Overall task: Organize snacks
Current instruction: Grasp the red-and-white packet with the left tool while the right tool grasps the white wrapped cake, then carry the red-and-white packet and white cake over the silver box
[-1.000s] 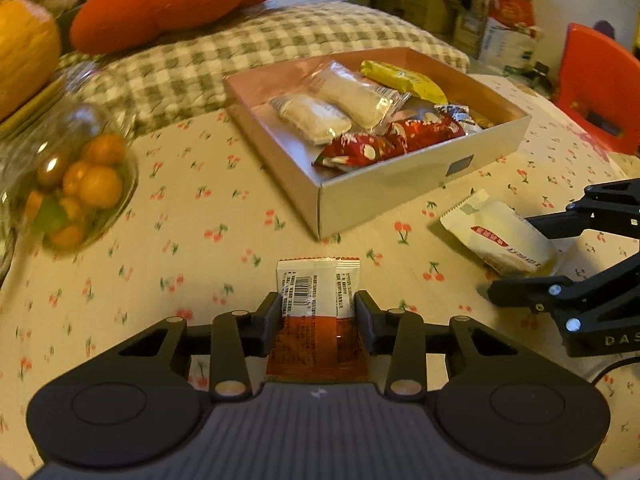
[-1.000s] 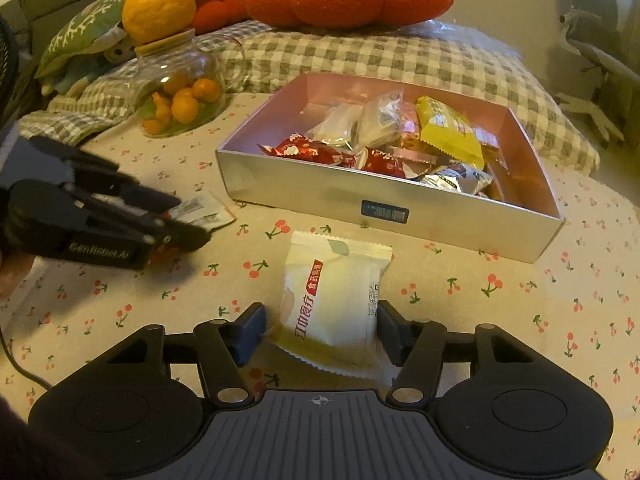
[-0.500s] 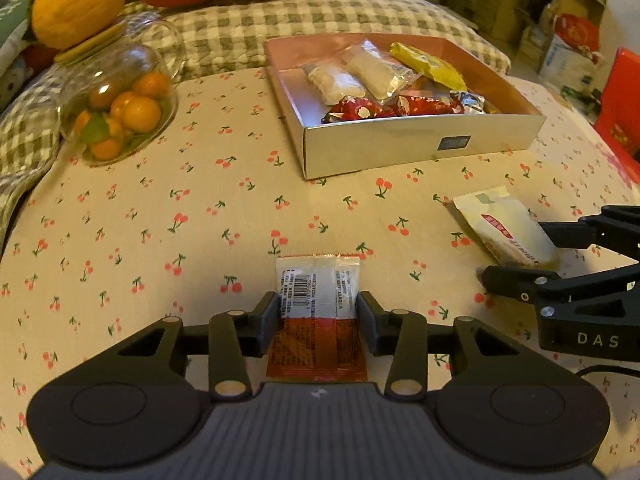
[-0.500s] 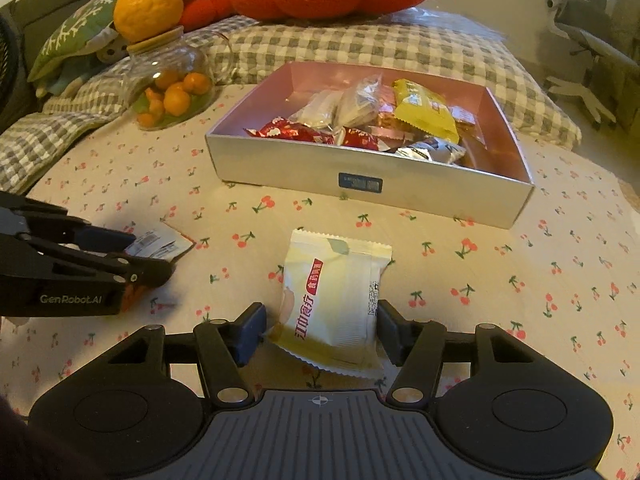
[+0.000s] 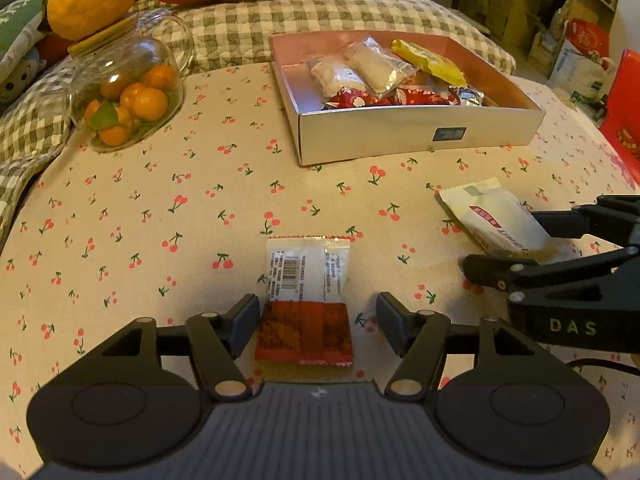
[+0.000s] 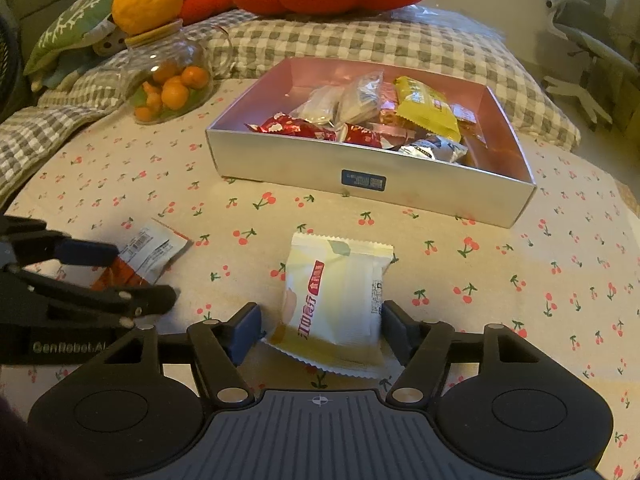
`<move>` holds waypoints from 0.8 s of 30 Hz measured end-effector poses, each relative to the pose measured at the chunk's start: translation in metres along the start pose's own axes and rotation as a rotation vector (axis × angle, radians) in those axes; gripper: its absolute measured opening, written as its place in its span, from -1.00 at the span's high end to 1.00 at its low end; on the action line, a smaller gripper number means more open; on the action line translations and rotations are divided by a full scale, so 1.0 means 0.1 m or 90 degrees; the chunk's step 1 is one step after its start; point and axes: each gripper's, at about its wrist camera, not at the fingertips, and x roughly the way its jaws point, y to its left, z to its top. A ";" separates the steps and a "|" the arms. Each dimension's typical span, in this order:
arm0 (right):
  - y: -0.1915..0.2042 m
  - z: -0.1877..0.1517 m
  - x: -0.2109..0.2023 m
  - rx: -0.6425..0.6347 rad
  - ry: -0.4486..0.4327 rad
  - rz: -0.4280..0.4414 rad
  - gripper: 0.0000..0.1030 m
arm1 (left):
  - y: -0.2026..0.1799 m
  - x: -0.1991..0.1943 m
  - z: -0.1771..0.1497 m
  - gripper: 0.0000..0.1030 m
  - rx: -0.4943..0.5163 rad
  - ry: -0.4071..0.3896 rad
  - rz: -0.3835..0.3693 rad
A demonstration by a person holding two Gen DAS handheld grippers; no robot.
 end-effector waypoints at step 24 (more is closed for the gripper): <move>0.10 0.05 -0.06 -0.012 0.006 0.011 0.09 | -0.03 -0.06 0.01 0.30 -0.045 0.007 -0.037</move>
